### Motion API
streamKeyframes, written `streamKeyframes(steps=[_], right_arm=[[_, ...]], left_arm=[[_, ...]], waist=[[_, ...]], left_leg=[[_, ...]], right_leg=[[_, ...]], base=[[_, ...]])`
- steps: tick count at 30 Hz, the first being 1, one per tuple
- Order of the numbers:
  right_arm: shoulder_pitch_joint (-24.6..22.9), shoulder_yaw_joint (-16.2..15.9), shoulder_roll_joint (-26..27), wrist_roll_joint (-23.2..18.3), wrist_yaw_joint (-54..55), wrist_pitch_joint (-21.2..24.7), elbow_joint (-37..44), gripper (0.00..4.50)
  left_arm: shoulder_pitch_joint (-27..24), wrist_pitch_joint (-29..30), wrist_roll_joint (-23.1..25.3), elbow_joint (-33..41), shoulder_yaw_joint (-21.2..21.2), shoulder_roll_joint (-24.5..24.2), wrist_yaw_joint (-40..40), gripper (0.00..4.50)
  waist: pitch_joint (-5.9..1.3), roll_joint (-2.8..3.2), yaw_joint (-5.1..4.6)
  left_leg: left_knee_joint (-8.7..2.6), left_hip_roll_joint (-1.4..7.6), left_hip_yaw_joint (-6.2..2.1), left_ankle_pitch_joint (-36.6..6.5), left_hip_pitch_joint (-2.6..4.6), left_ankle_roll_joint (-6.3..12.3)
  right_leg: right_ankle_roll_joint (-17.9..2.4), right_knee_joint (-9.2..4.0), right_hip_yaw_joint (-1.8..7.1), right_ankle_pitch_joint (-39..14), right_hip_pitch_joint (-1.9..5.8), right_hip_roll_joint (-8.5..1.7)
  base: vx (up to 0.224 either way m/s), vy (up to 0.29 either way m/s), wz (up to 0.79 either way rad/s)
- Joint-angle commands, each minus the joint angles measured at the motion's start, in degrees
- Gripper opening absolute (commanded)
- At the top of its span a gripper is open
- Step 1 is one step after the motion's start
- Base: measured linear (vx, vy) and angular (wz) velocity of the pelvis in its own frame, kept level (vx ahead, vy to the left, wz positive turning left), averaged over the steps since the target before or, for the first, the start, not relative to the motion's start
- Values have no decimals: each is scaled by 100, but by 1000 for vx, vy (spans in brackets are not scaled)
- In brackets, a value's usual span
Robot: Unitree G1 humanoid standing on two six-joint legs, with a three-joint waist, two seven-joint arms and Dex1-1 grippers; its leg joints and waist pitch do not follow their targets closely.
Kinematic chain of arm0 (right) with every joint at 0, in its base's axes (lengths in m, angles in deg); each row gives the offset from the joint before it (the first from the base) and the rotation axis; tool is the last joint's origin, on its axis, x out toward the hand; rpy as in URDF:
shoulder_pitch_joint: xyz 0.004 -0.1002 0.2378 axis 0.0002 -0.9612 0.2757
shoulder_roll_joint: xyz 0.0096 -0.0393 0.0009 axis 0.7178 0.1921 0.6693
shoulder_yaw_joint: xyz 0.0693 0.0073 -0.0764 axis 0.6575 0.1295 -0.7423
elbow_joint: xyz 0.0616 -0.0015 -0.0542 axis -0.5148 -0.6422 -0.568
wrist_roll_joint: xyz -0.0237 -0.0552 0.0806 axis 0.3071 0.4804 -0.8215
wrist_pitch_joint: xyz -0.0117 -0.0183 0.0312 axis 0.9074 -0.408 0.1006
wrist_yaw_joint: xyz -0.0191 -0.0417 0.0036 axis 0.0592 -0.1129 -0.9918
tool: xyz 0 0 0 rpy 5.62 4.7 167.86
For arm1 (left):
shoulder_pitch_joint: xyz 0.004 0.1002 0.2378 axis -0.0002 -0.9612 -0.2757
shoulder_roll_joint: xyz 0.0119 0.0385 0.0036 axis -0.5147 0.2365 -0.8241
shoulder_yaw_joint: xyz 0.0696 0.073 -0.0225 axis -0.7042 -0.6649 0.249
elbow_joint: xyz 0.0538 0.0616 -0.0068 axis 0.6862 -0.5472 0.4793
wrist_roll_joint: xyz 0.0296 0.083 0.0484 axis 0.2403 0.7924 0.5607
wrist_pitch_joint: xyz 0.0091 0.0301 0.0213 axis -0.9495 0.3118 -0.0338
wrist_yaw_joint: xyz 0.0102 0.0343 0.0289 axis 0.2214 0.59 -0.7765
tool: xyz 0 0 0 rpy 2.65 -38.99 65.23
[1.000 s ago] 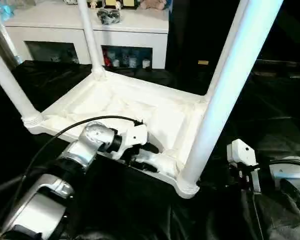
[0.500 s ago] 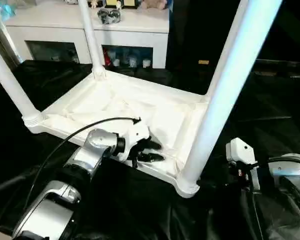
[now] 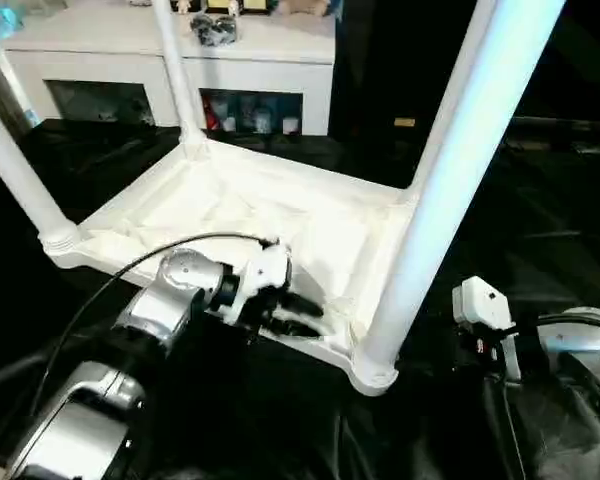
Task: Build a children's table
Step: Rotate table base
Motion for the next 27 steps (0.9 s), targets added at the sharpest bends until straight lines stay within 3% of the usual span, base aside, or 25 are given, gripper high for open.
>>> streamKeyframes(steps=[1,6,7,11,25,27], right_arm=[[43,31,-40,59,52,-38,2,325],[87,-57,-18,121,43,-73,-37,325],[89,-72,-10,132,44,-80,-44,325],[116,-107,36,164,53,-93,-66,325],[205,-209,117,236,27,-175,-183,325],[225,-218,137,248,20,-182,-200,325]], left_arm=[[-22,-93,193,65,-141,-43,-40,212],[3,-210,395,-91,-279,-38,9,212],[-4,-246,449,-123,-304,-54,-2,212],[-28,-341,538,-189,-284,-79,-133,177],[-56,-64,427,-166,-140,-68,-115,66],[-70,-20,429,-140,-113,-73,-163,52]], waist=[[-293,-57,13],[-293,-63,13],[-289,-98,7],[-277,-72,11],[-263,-104,-5],[-264,-130,-15]], left_leg=[[-485,444,-168,-986,122,374],[-471,443,-160,-872,119,488],[-474,444,-155,-903,121,489],[-487,450,-161,-1027,132,433],[-496,443,-157,-1018,123,417],[-499,443,-158,-1011,118,415]], right_leg=[[-1738,-435,211,108,121,-537],[-1781,-430,199,242,125,-538],[-1784,-440,200,170,123,-533],[-1766,-459,205,-95,109,-539],[-1744,-467,205,-269,105,-543],[-1728,-467,203,-286,109,-544]], base=[[0,0,0],[0,0,0],[0,0,0],[0,0,0],[0,0,0],[0,0,0]])
